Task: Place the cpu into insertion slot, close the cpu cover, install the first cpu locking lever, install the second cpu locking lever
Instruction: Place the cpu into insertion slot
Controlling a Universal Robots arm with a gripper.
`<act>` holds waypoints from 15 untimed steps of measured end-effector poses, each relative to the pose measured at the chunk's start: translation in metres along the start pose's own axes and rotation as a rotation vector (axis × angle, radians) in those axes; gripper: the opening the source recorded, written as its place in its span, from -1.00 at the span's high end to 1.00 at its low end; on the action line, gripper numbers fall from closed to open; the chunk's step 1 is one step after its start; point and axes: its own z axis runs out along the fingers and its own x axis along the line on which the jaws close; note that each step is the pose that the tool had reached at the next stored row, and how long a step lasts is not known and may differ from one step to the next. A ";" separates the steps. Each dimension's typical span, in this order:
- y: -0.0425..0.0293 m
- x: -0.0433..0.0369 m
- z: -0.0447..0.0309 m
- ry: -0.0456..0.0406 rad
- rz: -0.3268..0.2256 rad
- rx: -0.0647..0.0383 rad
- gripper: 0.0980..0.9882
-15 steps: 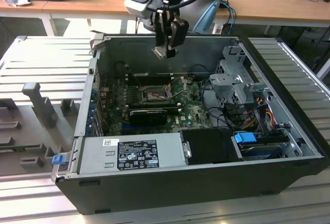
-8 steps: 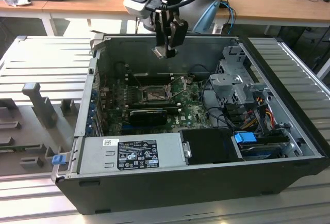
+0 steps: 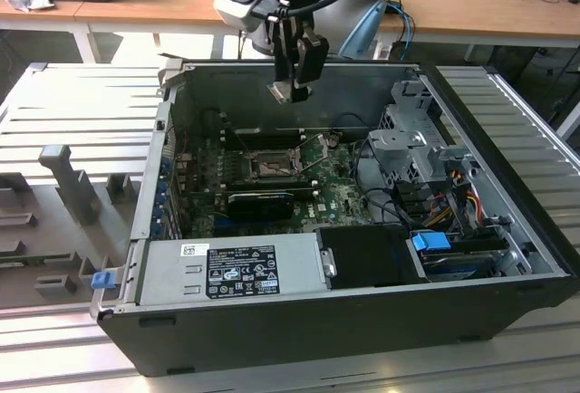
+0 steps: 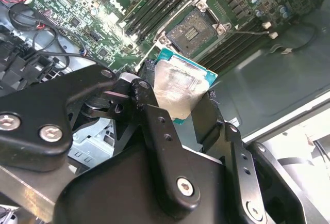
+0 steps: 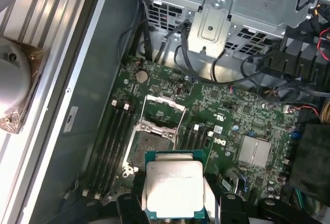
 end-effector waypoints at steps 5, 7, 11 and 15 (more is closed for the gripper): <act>0.0000 0.0000 0.0001 -0.0019 0.022 0.000 0.03; 0.0000 0.0000 0.0001 -0.0023 0.028 -0.001 0.03; 0.0000 0.0000 0.0001 -0.0033 0.039 -0.001 0.03; 0.0000 0.0000 0.0002 -0.0045 0.053 -0.001 0.03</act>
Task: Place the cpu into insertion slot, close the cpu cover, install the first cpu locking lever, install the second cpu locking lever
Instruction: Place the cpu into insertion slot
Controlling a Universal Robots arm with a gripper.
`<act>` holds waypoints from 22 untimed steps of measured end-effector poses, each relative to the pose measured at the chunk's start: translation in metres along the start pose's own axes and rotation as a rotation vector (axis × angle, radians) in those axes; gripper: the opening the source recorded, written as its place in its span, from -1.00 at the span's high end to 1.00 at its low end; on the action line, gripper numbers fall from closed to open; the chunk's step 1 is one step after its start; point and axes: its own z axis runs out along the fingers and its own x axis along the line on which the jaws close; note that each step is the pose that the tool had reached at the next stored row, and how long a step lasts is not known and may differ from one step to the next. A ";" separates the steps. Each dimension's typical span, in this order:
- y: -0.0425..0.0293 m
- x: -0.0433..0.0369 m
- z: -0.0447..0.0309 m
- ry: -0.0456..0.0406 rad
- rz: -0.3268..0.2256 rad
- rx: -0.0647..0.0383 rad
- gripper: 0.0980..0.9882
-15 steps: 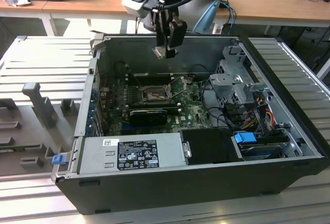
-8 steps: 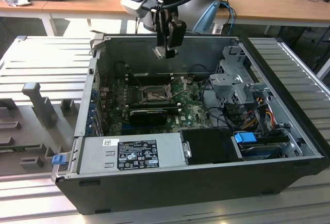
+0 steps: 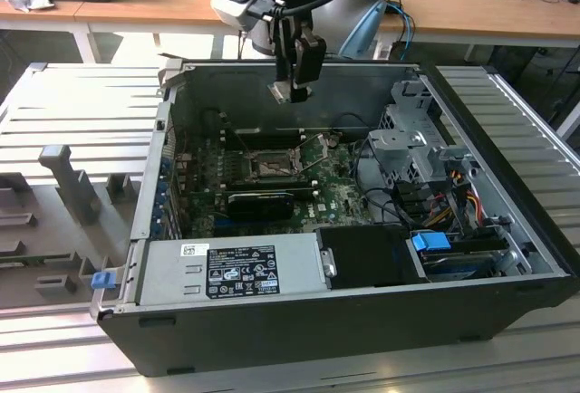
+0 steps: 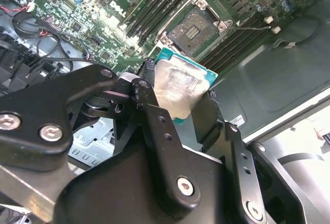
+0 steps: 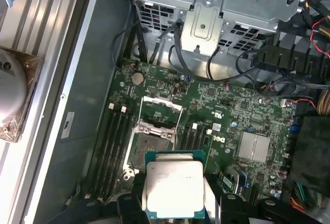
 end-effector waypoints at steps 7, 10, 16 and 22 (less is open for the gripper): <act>-0.0001 0.0000 0.0009 -0.0094 0.110 -0.002 0.03; -0.0002 0.0000 0.0028 -0.0140 0.164 -0.002 0.03; -0.0006 -0.0001 0.0068 -0.0139 0.164 -0.002 0.03; -0.0007 0.0007 0.0104 -0.0125 0.164 0.006 0.03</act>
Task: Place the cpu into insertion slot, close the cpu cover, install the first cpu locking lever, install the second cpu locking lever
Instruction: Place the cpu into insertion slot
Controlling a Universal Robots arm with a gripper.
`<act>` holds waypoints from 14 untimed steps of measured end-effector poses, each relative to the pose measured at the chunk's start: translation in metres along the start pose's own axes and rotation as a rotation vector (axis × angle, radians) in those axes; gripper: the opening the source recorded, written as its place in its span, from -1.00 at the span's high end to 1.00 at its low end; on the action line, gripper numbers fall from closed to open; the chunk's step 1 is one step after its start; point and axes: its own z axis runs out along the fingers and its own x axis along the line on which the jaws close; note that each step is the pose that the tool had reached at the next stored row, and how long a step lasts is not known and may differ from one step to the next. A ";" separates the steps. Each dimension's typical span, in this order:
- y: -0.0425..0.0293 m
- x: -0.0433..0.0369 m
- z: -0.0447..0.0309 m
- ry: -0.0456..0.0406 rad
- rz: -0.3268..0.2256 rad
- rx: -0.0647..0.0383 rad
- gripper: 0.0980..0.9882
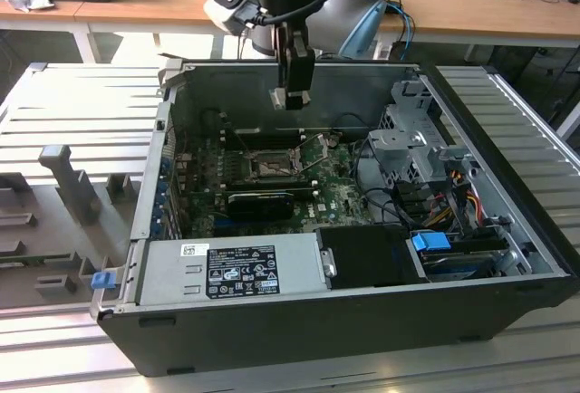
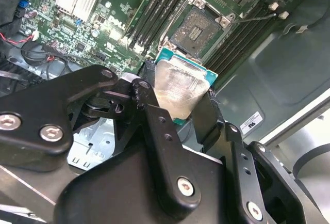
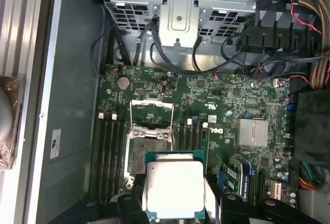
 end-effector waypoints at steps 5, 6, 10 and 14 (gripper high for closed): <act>-0.0003 0.0003 0.0045 0.0007 0.000 0.012 0.03; -0.0004 0.0003 0.0051 0.0008 0.000 0.013 0.03; -0.0006 0.0003 0.0088 0.0019 0.001 0.027 0.03; -0.0008 0.0002 0.0102 0.0015 0.011 0.031 0.03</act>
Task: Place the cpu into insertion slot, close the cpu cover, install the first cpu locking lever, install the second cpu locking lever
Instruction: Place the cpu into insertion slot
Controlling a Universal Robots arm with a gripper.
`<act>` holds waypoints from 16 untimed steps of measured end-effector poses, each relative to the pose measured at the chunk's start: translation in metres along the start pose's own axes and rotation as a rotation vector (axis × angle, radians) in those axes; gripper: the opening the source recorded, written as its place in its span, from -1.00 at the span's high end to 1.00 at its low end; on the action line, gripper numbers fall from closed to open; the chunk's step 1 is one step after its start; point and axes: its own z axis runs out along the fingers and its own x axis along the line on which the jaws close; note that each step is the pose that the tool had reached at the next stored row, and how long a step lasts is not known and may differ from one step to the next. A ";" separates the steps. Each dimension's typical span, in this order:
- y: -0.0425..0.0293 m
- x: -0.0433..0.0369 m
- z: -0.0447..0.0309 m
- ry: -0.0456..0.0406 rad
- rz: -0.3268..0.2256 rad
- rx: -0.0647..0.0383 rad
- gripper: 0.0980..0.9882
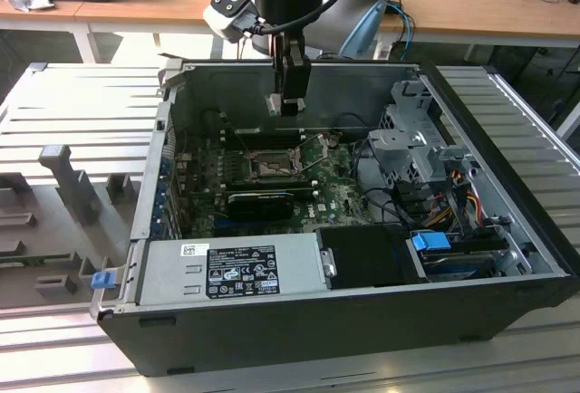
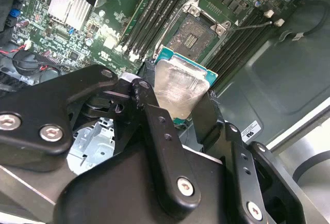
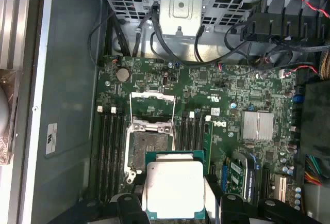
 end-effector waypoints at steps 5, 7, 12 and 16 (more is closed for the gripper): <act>0.0000 0.0000 0.0018 -0.0013 0.032 -0.001 0.03; -0.0001 0.0000 0.0027 -0.0013 0.034 -0.001 0.03; -0.0002 -0.0001 0.0041 -0.0012 0.035 0.001 0.03; -0.0003 -0.0001 0.0070 -0.0010 0.036 0.005 0.03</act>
